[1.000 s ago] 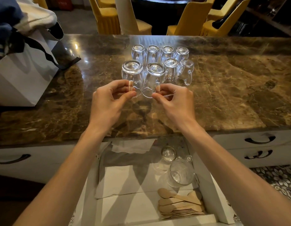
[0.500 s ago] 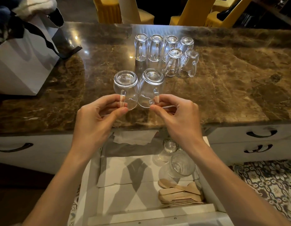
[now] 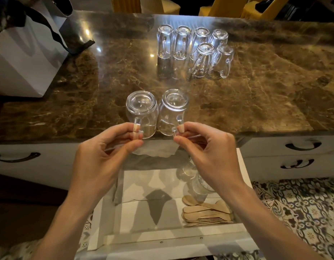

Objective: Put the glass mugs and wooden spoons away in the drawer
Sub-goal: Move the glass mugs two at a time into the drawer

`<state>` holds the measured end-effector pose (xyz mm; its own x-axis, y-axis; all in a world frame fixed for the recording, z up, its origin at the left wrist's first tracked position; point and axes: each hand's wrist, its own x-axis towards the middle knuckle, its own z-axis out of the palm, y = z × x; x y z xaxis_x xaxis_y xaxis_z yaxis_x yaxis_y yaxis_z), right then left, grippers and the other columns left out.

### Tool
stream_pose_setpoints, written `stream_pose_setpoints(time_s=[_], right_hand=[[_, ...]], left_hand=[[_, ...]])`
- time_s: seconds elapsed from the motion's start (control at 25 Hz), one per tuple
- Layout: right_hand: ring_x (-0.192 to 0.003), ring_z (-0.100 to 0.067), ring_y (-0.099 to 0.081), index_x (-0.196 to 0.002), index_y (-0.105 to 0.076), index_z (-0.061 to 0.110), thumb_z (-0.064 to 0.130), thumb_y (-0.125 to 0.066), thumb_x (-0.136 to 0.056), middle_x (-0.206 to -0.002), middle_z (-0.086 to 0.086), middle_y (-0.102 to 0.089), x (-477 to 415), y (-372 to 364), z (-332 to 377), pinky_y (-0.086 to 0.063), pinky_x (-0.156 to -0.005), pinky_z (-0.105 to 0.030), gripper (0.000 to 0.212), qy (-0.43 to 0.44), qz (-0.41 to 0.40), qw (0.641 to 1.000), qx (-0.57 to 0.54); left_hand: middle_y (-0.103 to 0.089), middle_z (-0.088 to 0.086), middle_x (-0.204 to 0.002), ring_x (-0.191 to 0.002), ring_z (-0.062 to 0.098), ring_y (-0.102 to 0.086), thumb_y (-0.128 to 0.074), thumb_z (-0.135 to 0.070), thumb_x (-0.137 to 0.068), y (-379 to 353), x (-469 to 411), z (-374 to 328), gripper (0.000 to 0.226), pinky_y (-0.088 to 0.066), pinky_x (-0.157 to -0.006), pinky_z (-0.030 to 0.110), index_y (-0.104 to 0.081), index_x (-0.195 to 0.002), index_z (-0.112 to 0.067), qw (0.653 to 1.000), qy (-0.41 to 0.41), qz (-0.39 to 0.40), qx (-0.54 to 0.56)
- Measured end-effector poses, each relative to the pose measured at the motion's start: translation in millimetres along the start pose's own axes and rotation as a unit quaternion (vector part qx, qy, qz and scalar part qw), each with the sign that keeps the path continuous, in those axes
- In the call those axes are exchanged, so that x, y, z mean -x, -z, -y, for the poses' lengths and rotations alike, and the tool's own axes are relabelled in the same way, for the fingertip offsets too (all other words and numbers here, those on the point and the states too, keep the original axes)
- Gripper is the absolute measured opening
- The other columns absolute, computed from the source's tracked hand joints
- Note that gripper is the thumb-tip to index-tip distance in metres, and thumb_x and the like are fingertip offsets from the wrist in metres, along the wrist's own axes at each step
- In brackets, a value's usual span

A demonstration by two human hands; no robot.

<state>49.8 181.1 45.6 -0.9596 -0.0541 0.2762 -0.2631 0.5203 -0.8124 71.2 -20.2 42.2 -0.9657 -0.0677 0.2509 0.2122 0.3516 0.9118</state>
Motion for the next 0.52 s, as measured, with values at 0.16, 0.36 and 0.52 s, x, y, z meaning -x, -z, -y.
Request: stream_pose_setpoints(time_s=[0.16,0.36,0.52], right_hand=[[-0.079,-0.001,-0.067,-0.097,-0.073,0.015,0.020,-0.075,-0.077,-0.085,0.006,-0.072,24,-1,-5,-0.054,-0.072,-0.015,0.021,0.014,0.026,1.000,0.002],[-0.077,0.002,-0.066,-0.094,-0.073,0.014,0.019,-0.077,-0.074,-0.081,0.007,-0.072,53,-6,-15,-0.052,-0.069,-0.009,0.021,0.008,0.068,0.998,-0.011],[-0.075,0.005,-0.065,-0.090,-0.073,0.013,0.015,-0.079,-0.073,-0.078,0.009,-0.071,70,-13,-25,-0.049,-0.067,-0.005,0.018,-0.006,0.089,0.996,-0.023]], left_hand=[[-0.071,-0.018,-0.093,-0.085,0.000,-0.068,-0.071,-0.025,-0.069,7,27,2,0.036,-0.050,-0.076,0.009,-0.067,-0.104,-0.029,0.999,0.031,0.017,-0.009],[-0.074,-0.013,-0.084,-0.078,0.004,-0.070,-0.074,-0.023,-0.062,12,59,7,0.037,-0.052,-0.073,0.011,-0.070,-0.096,-0.036,0.995,0.090,0.038,0.014],[-0.075,-0.003,-0.082,-0.077,0.009,-0.070,-0.075,-0.017,-0.057,7,74,16,0.037,-0.052,-0.072,0.012,-0.074,-0.089,-0.036,0.985,0.154,0.029,0.075]])
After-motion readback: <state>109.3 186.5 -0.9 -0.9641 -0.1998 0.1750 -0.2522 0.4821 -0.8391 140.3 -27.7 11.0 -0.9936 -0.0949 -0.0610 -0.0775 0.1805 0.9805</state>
